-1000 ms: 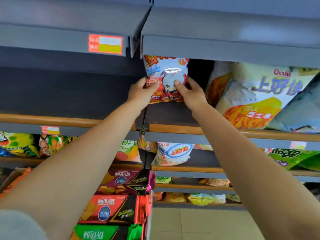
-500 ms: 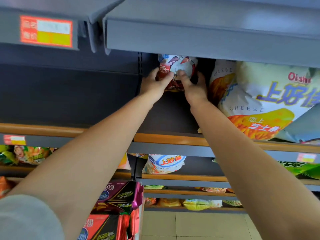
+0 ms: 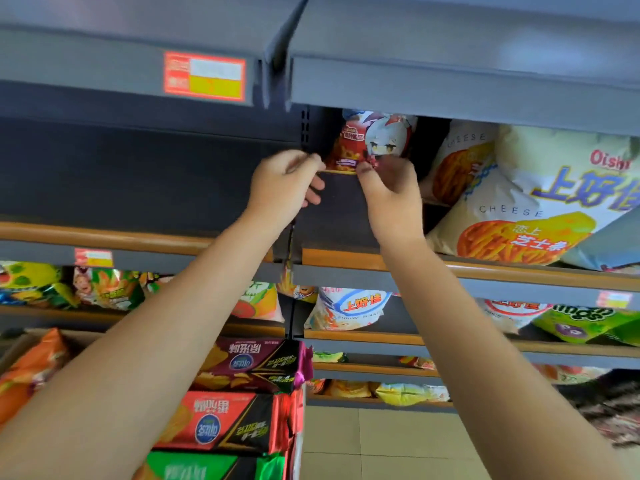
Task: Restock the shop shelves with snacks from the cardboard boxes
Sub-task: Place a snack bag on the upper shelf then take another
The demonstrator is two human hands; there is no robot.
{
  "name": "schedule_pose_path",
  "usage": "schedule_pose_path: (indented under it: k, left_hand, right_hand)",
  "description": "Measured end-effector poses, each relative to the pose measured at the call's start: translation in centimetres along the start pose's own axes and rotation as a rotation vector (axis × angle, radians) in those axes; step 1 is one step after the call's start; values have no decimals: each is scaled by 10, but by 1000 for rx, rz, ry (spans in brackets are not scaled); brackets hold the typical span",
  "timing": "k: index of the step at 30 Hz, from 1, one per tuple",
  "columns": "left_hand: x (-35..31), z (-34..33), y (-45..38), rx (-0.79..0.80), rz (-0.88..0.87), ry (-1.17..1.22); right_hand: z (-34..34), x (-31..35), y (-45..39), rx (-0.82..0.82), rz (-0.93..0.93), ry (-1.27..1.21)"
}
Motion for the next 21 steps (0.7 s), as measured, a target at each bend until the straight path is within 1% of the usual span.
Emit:
schedule_pose_path:
  k: [1,3,5,6,8,11,14,16,17,19,20,21]
  left_hand:
    - [0,17,18,-10,-21,11]
    - [11,57,54,-37,-32,23]
    - [36,103,88,-64,-17,-8]
    - [56,128,103,-78,17,-34]
    - [104,179,133,-95,118,-96]
    - [173,257,184,-89,280,-189]
    - [220,336,242,-138,370,-202]
    - [248,382,280,-200,402,-206]
    - [264,401,298,-231,434,-223]
    - [295,430,332,-268,497,-258]
    - [306,438,345,-269,505,-249]
    - [314,441,355,-254,508,-240]
  right_hand:
    - [-5,7,19,2,2,-38]
    - [-32,22,66,100,-22,-119]
    - [-74,30,120,273,-72,-134]
    - [-99,29,150,361,-102,-114]
    - [-151,20,215,532,-140,-39]
    - [-218,9,316,806,-146,48]
    - [-265,13,418,1105,-170,79]
    - [-288,11,479,1270,-137,162]
    - [-297,10,499,1297,-50,245]
    - [-308,8,522,1256,162,497]
    - [-310,7,528,1238,212,602]
    - [-311,3,532,1250,223,686]
Point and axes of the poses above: each hand's wrist, its own y-axis away from the middle knuckle, its own z-axis out of the back of the hand, x = y × z, the point moved 8 cm from there along -y, towards the middle knuckle, and after that the axes turned 11 degrees about z, right-handed, at the moved point
